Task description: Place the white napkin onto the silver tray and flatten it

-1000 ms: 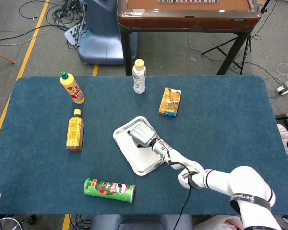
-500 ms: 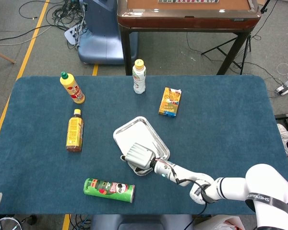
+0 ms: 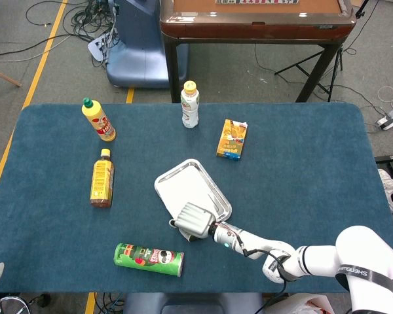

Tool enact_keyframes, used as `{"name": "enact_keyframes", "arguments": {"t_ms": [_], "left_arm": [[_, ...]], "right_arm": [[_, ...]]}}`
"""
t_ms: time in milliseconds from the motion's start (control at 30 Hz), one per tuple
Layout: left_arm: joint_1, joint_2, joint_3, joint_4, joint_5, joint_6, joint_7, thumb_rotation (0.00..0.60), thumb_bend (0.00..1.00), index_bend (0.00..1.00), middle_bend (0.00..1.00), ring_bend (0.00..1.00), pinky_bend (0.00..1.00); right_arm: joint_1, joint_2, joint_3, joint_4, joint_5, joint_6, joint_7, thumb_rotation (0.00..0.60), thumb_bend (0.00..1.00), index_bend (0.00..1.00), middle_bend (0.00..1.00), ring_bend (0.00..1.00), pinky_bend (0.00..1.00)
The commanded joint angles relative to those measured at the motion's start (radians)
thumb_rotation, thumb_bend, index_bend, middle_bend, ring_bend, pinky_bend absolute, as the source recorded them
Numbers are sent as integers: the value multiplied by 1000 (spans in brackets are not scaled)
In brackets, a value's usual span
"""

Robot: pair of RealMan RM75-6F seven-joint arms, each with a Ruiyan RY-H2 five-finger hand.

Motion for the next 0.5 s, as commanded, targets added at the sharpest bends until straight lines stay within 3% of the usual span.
{"name": "enact_keyframes", "arguments": {"t_ms": [33,500], "left_arm": [[0,0,0,1,0,-1,1,600,274,174,148,140,0],[-1,-4,1,3,1,-5,2,600,274,174,148,140,0]], "right_arm": [[-4,1,-6,-1,-5,-1,-2,398,840,378,1000,1000,1000],[-39,35,-35,-15,-16,4,-10,398,843,378,1000,1000,1000]]}}
